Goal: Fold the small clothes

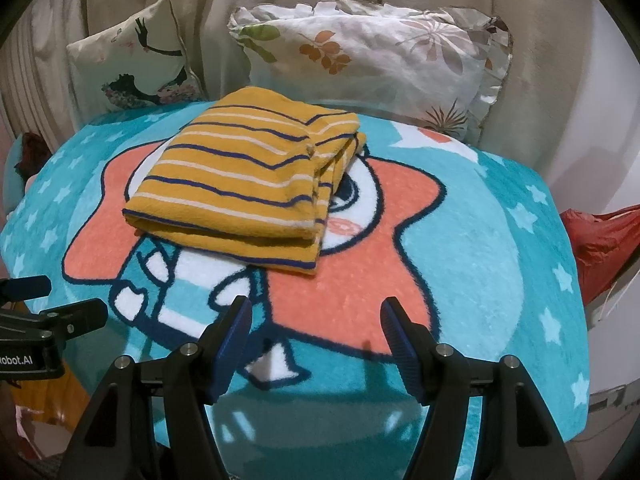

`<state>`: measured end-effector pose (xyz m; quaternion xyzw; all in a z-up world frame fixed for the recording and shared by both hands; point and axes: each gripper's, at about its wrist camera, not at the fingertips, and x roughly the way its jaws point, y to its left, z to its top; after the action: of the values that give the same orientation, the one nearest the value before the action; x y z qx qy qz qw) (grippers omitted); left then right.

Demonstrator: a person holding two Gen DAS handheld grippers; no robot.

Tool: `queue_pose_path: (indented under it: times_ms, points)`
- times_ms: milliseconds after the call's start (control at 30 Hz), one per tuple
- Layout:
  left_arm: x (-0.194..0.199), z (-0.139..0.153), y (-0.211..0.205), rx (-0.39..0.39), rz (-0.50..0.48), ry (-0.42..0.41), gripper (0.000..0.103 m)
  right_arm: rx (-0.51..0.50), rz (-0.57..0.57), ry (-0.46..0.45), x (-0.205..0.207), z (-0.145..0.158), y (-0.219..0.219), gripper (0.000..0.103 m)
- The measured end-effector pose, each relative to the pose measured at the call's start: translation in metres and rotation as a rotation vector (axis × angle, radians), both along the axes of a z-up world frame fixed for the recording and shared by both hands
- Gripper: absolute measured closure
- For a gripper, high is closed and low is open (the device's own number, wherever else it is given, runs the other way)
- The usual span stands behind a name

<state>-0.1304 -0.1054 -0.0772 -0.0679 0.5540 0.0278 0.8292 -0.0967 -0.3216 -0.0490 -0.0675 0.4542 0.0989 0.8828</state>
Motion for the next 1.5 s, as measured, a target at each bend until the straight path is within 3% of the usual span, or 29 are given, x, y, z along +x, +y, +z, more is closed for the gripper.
queue_pose_path:
  times_ms: [1167, 1500]
  points:
    - [0.019, -0.018, 0.005, -0.030, 0.029, 0.066, 0.001, 0.000, 0.024, 0.000, 0.016, -0.005, 0.004, 0.030]
    - [0.030, -0.011, 0.008, -0.050, 0.033, 0.029, 0.001, 0.003, 0.045, -0.005, 0.025, -0.005, 0.013, 0.029]
